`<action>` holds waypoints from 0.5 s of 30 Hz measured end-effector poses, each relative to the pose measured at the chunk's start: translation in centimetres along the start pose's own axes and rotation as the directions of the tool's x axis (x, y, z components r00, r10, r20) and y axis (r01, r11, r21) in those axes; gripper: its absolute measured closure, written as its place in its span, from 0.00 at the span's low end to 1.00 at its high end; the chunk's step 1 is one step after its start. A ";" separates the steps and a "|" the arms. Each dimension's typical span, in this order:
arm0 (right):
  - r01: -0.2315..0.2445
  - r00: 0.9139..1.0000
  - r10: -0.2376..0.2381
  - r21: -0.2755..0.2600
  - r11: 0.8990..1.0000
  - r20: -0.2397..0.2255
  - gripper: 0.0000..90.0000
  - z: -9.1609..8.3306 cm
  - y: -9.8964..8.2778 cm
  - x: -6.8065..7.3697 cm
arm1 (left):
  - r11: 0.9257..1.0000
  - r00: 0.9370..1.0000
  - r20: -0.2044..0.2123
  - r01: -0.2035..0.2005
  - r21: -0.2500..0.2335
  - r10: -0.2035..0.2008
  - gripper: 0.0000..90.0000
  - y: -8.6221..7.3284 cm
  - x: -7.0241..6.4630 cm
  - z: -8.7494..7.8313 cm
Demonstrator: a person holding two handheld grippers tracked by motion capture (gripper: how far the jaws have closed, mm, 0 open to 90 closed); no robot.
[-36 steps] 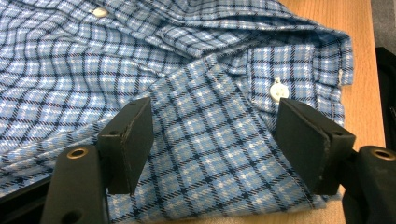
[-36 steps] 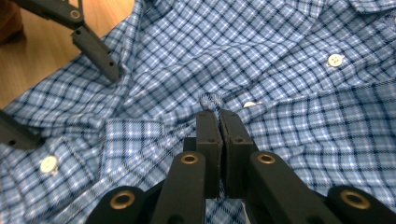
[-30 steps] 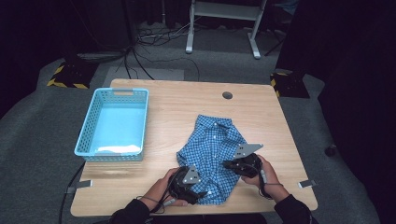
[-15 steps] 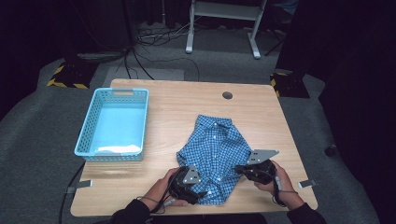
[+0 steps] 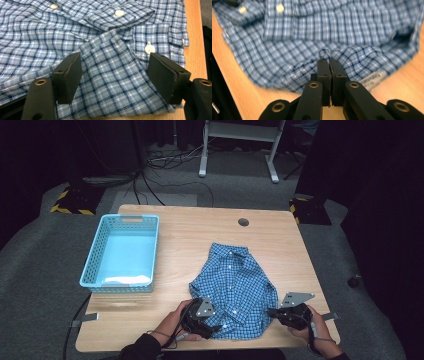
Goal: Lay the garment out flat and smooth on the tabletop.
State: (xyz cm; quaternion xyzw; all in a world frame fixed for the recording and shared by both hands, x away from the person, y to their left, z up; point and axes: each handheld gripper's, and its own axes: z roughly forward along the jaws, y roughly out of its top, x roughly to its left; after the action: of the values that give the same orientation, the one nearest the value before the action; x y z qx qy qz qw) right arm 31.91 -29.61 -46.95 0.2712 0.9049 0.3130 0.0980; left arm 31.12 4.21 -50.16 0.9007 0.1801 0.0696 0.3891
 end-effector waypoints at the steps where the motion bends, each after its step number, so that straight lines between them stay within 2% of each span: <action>1: -0.007 1.000 0.006 0.003 1.000 0.002 0.98 0.0 -0.3 -0.1 | 1.000 1.000 0.000 0.000 0.000 0.000 0.31 0.0 0.0 0.0; 6: -0.036 0.999 0.035 0.007 0.999 0.010 0.98 -0.5 -1.4 -0.2 | 1.000 1.000 0.000 0.000 0.000 0.000 0.31 0.0 0.0 0.0; 11: -0.065 0.998 0.065 0.012 0.998 -0.004 0.96 -0.8 -2.7 -0.4 | 1.000 1.000 -0.001 -0.001 -0.001 0.001 0.31 0.0 0.0 0.0; 15: -0.050 0.999 0.050 0.004 0.999 -0.002 0.92 -1.2 -3.3 -0.4 | 1.000 1.000 -0.004 -0.001 -0.002 0.001 0.31 0.0 0.0 0.0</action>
State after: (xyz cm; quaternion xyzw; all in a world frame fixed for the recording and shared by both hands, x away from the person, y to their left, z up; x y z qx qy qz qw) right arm 30.41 -32.59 -48.02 0.2938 0.8984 0.3140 0.0889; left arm 31.08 4.23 -50.16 0.9003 0.1806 0.0717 0.3895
